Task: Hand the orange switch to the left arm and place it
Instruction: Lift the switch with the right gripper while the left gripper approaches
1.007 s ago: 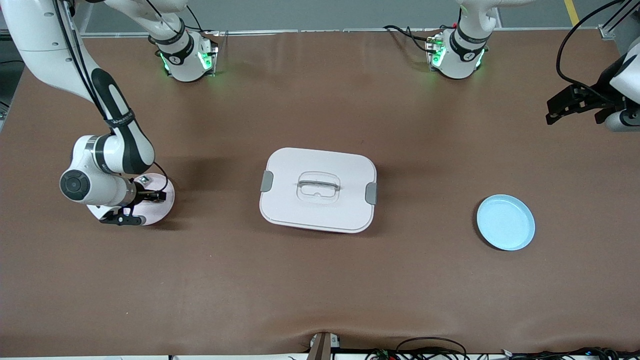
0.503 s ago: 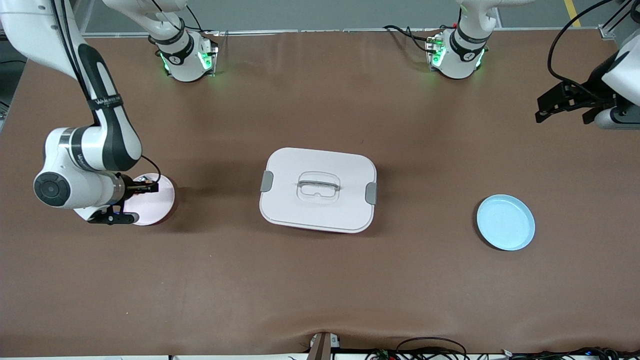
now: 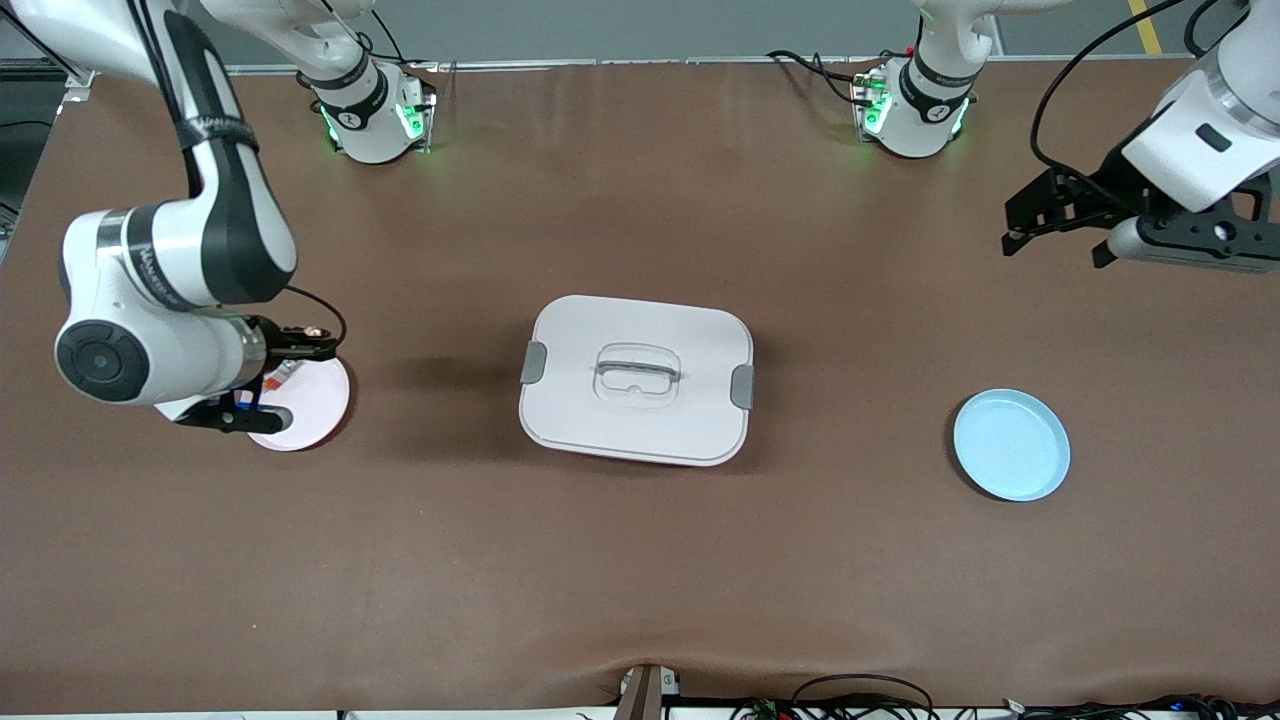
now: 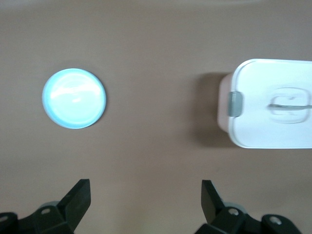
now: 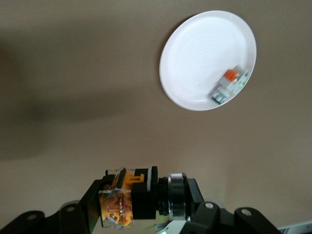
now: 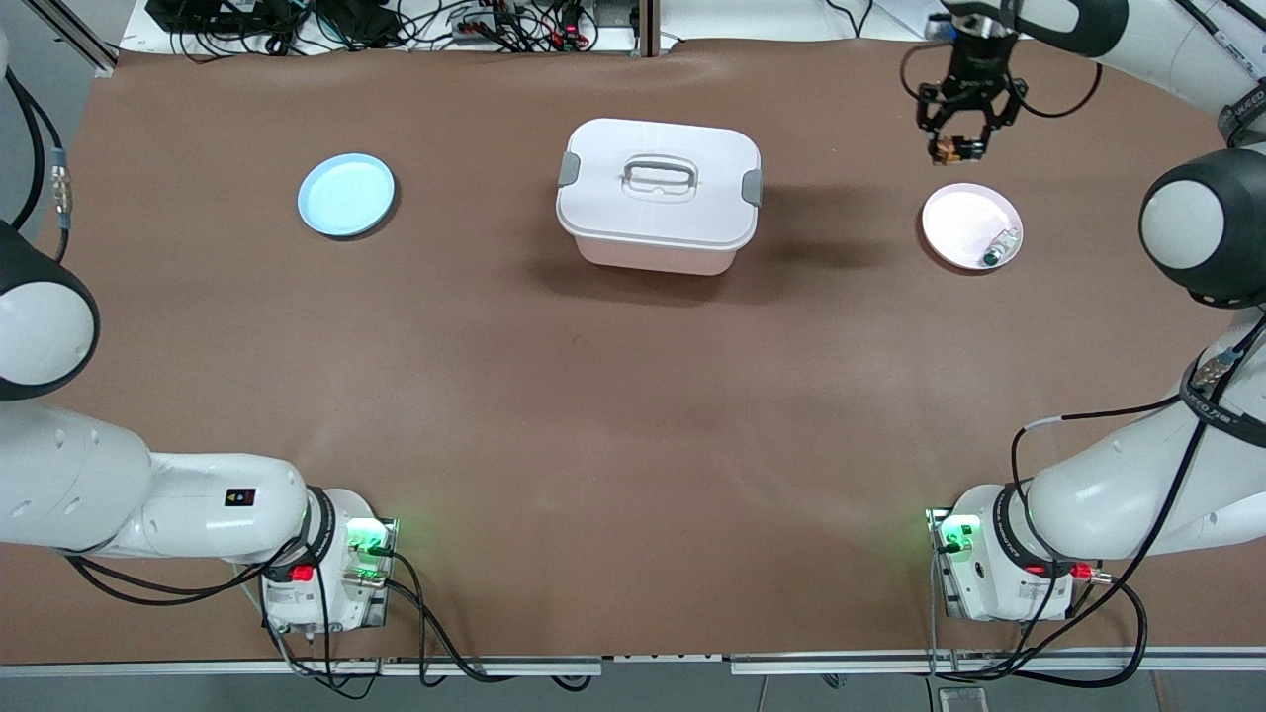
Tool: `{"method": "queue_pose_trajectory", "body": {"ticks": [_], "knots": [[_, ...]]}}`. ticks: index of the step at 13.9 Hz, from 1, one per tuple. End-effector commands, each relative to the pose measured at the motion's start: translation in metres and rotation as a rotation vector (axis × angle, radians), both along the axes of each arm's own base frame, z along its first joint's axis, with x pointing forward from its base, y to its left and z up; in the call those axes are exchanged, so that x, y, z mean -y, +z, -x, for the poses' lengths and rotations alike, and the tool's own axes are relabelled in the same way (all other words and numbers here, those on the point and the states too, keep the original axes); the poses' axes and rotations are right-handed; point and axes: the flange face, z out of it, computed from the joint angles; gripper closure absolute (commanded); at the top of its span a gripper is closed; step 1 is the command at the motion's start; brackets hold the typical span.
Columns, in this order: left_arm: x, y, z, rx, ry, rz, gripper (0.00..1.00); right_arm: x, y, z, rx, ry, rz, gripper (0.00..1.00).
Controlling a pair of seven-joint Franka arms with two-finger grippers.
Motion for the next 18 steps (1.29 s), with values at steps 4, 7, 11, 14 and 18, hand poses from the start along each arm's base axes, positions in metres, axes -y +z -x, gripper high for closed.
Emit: {"method": "queue_pose_trajectory", "body": {"ticks": [4, 7, 11, 14, 18], "knots": [[0.03, -0.008, 0.004, -0.019, -0.003, 0.192, 0.0, -0.091, 0.05, 0.018, -0.01, -0.183, -0.03, 0.82], [0.053, -0.028, 0.014, 0.0, -0.005, 0.235, 0.0, -0.141, 0.058, 0.031, -0.046, -0.323, -0.081, 0.83], [0.066, -0.045, 0.018, -0.005, 0.024, 0.329, 0.0, -0.226, 0.072, 0.055, 0.036, -0.444, -0.063, 0.84], [0.075, -0.064, 0.032, -0.056, 0.082, 0.459, 0.0, -0.273, 0.081, 0.064, 0.064, -0.572, -0.142, 0.84], [0.08, -0.091, 0.043, -0.127, 0.148, 0.562, 0.0, -0.313, 0.093, 0.073, 0.067, -0.704, -0.242, 0.84]]}}
